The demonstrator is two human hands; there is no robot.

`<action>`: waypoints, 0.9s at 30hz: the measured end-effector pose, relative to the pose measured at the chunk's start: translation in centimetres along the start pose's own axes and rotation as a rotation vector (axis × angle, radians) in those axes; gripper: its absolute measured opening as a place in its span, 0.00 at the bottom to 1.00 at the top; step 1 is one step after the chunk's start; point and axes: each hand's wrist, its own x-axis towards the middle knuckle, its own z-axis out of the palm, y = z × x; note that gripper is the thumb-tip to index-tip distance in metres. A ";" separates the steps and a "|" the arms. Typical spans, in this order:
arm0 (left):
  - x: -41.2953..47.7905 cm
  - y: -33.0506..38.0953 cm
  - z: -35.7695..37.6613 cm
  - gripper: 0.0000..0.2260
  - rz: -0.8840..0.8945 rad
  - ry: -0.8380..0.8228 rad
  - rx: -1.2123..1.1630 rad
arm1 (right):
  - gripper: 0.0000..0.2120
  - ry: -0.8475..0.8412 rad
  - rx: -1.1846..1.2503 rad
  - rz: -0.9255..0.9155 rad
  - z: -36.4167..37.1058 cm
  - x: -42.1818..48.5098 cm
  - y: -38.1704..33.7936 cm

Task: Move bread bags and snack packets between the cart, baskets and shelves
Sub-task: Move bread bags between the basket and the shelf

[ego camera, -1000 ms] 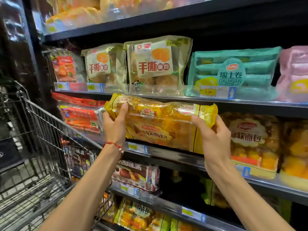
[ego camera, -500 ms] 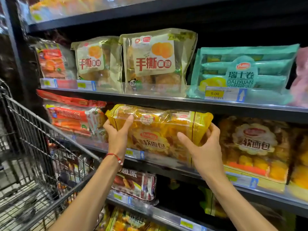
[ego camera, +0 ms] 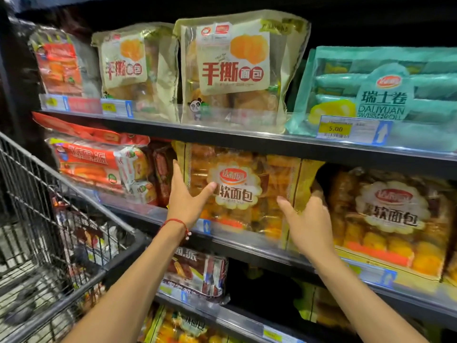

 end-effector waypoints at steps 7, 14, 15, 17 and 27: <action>-1.2 -1.9 -0.1 0.53 -0.109 0.021 0.068 | 0.28 0.176 -0.134 -0.067 1.7 -2.8 2.0; -0.2 -1.6 1.2 0.46 -0.035 0.118 0.192 | 0.36 0.143 -0.008 -0.020 0.6 -1.5 1.8; 0.0 -1.7 1.3 0.47 -0.035 0.127 0.196 | 0.35 0.169 0.005 -0.022 0.4 -1.6 1.8; 0.2 -1.9 1.5 0.48 -0.051 0.140 0.196 | 0.33 0.170 -0.033 -0.036 0.4 -1.7 1.9; -1.7 -2.9 0.1 0.57 0.020 -0.061 0.372 | 0.40 0.082 -0.272 -0.057 0.8 -2.3 1.9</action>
